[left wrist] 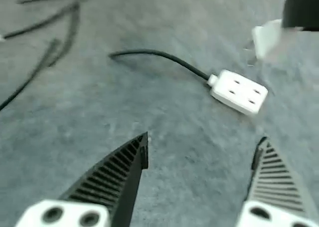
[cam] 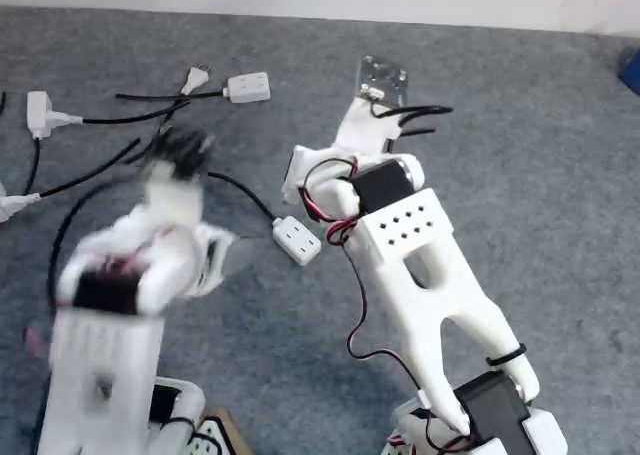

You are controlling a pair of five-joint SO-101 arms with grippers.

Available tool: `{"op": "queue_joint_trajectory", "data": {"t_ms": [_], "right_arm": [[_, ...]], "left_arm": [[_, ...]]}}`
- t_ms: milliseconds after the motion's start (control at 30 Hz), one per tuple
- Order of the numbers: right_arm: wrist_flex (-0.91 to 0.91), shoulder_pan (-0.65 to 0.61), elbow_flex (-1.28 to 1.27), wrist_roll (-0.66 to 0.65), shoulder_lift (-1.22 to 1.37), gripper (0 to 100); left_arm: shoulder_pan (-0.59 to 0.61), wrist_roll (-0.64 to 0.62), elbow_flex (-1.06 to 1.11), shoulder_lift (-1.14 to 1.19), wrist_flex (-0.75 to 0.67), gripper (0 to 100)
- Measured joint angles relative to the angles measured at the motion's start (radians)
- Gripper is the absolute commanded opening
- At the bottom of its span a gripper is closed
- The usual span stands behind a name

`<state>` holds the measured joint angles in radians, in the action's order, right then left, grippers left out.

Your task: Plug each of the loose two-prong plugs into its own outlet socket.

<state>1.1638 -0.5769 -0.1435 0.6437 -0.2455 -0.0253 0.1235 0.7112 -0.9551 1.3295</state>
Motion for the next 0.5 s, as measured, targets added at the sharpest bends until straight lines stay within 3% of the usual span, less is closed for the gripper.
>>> {"op": "queue_joint_trajectory", "data": {"t_ms": [100,267,500], "right_arm": [[0.000,-0.005,0.000,-0.015,0.000,0.5],[0.032,-0.035,0.000,-0.123,0.000,0.5],[0.069,-0.057,0.000,-0.193,0.000,0.5]], "left_arm": [[-0.025,0.002,-0.068,0.123,-0.015,36],[-0.023,0.008,-0.084,0.129,-0.103,35],[-0.003,0.011,0.052,0.169,-0.282,35]]}}
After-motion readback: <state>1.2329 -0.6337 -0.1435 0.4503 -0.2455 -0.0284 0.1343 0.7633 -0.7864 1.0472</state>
